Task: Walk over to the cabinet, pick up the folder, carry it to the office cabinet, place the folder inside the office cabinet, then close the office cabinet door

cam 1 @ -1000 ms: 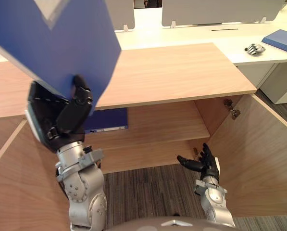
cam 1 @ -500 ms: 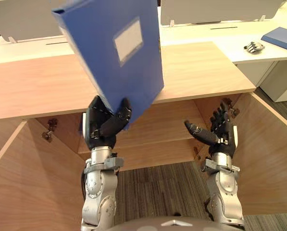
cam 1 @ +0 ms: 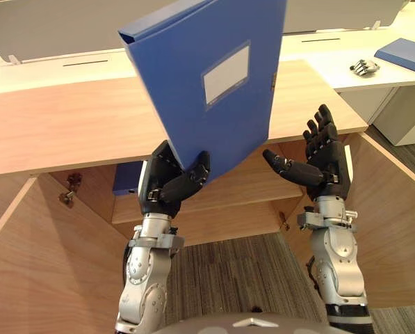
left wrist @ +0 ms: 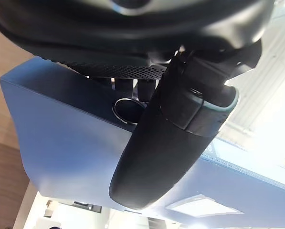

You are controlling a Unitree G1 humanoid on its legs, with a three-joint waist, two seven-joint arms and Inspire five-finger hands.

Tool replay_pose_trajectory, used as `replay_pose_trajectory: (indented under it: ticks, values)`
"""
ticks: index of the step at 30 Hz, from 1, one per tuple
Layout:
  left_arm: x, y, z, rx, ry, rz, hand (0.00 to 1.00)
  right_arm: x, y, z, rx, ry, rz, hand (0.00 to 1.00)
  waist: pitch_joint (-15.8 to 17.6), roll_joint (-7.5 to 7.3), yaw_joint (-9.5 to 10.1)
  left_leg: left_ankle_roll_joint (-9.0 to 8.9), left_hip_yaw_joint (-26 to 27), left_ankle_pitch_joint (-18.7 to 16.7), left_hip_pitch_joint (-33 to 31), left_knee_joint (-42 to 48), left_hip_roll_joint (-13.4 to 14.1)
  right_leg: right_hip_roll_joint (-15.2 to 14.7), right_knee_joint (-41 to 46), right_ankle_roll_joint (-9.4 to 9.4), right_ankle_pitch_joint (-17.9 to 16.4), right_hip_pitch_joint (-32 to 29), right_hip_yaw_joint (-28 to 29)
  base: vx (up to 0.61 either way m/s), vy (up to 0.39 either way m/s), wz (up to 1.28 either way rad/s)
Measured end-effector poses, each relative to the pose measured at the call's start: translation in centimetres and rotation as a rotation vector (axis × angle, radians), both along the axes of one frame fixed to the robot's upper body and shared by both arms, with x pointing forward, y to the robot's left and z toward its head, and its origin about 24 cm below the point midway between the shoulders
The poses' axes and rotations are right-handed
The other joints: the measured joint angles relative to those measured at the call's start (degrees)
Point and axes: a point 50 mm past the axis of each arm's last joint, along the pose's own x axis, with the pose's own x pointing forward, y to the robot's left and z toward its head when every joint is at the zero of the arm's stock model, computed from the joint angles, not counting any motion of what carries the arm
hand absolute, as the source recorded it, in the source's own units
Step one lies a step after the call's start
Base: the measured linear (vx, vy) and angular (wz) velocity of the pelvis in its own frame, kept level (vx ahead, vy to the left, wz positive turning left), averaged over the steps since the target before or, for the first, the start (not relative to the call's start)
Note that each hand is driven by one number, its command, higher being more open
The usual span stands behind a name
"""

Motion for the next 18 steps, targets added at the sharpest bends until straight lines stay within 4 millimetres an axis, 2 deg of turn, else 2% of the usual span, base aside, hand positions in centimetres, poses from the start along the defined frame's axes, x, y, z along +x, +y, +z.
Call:
replay_pose_trajectory:
  ticks: [9,18]
  values:
    - [0.0,0.3,-2.0,0.092,0.071,-0.141,0.0,0.8,-1.0,1.8,-0.082,-0.062,0.063,1.0,-0.04,0.06,-0.02,0.0,0.01,0.01,-0.37,0.03,-0.01,-0.02,0.16,-0.04,0.06,-0.47,0.0,0.0,0.0,0.0]
    - [-0.1,1.6,-2.0,0.158,0.062,-0.208,0.0,2.0,-2.1,2.0,-0.196,-0.029,0.155,1.0,-0.06,0.1,-0.02,0.01,-0.02,0.01,-0.41,0.09,-0.07,-0.09,0.25,-0.07,0.15,-0.5,-0.01,0.0,0.0,0.0]
